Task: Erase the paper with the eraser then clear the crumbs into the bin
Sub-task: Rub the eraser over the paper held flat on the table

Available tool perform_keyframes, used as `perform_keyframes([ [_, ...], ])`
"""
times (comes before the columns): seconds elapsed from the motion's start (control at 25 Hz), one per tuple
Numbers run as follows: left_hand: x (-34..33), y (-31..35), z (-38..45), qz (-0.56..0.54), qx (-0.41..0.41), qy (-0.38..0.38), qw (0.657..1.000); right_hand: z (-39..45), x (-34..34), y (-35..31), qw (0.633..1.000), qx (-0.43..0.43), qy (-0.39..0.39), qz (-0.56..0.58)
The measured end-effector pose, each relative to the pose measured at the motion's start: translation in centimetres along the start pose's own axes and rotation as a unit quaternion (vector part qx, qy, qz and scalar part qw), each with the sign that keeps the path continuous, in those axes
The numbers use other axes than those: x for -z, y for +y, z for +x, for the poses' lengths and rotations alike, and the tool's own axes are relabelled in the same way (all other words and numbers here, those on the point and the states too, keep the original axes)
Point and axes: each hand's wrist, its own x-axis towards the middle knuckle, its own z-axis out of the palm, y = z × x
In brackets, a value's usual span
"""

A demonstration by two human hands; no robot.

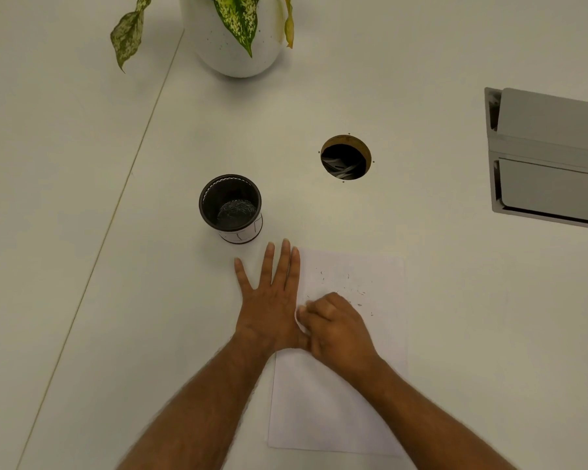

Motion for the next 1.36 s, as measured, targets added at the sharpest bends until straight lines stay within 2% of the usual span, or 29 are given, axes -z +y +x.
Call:
perform_keyframes([
  [0.08,0.0,0.0,0.0,0.005,-0.001,0.008,1.000,0.7,-0.5,0.2,1.000,-0.003,-0.010,-0.007],
  [0.2,0.1,-0.1,-0.1,-0.009,0.000,-0.002,1.000,1.8,-0.9,0.6,0.992,-0.120,0.040,0.011],
  [0.24,0.0,-0.1,-0.1,-0.010,-0.005,-0.002,1.000,1.9,-1.0,0.2,0.990,-0.134,0.041,0.018],
  [0.4,0.1,0.0,-0.1,-0.009,-0.006,-0.006,1.000,1.1,0.1,0.7,0.995,-0.094,-0.017,-0.014],
  [0.56,0.4,0.1,-0.2,-0.014,-0.004,-0.019,1.000,1.9,2.5,5.0,0.964,-0.256,0.050,-0.057],
  [0.64,0.5,0.0,-0.1,-0.017,-0.001,-0.018,1.000,2.4,3.1,5.5,0.949,-0.302,0.070,-0.059],
  [0.84,0.5,0.1,-0.1,-0.021,-0.003,-0.015,1.000,0.0,2.9,4.8,0.975,-0.212,0.030,-0.054],
  [0.96,0.7,0.1,-0.1,-0.022,-0.001,-0.011,1.000,-0.1,3.9,6.1,0.940,-0.326,0.086,-0.046],
  [1.0,0.7,0.1,-0.1,-0.023,-0.001,-0.012,1.000,-0.1,3.9,5.9,0.938,-0.334,0.084,-0.044],
  [1.12,0.6,0.1,-0.2,-0.025,-0.002,-0.016,1.000,-0.9,3.0,4.4,0.972,-0.226,0.037,-0.056],
  [1.16,0.6,0.1,-0.2,-0.023,-0.001,-0.014,1.000,-1.1,3.2,4.7,0.974,-0.217,0.038,-0.055],
  [1.28,0.7,0.1,-0.2,-0.023,0.002,-0.015,1.000,-0.9,4.4,6.2,0.932,-0.346,0.101,-0.036],
  [1.32,0.7,0.1,-0.2,-0.024,0.001,-0.014,1.000,-0.9,4.3,5.9,0.932,-0.346,0.101,-0.039],
  [1.36,0.7,0.1,-0.2,-0.024,0.001,-0.014,1.000,-1.1,3.9,5.1,0.946,-0.310,0.083,-0.049],
])
